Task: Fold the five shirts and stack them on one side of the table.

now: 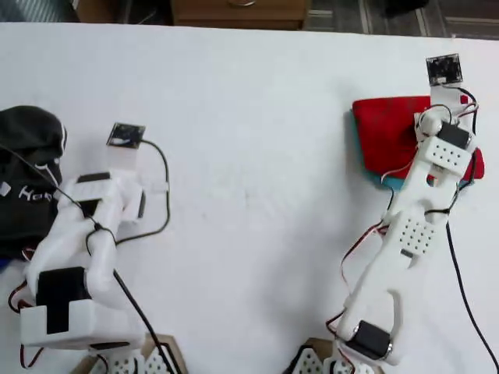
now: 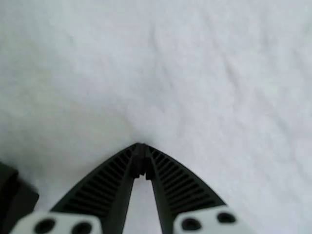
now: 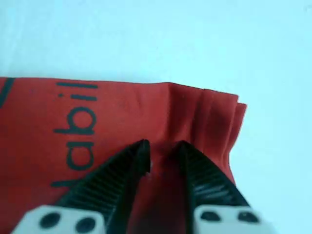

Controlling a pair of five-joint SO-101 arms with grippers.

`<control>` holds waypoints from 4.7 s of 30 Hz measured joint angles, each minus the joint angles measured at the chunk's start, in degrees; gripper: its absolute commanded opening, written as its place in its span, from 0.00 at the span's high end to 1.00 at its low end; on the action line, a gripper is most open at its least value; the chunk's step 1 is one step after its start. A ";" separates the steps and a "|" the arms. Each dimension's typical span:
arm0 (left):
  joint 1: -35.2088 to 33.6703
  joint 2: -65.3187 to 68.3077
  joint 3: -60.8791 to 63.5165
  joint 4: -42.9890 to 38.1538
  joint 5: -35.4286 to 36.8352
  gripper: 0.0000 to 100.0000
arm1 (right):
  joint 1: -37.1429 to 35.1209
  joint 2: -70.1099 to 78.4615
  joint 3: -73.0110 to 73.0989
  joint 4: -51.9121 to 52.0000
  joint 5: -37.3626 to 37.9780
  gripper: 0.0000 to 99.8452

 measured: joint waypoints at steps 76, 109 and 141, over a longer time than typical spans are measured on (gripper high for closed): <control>0.00 0.00 0.00 0.00 0.00 0.97 | -24.97 -135.56 166.95 -14.42 -15.65 0.89; -49.41 25.23 -60.75 36.22 -30.77 0.79 | -24.97 -135.91 170.29 -20.22 -16.97 0.89; -36.31 38.33 -108.13 57.76 -24.09 0.98 | -24.97 -135.91 170.29 -20.22 -17.32 0.89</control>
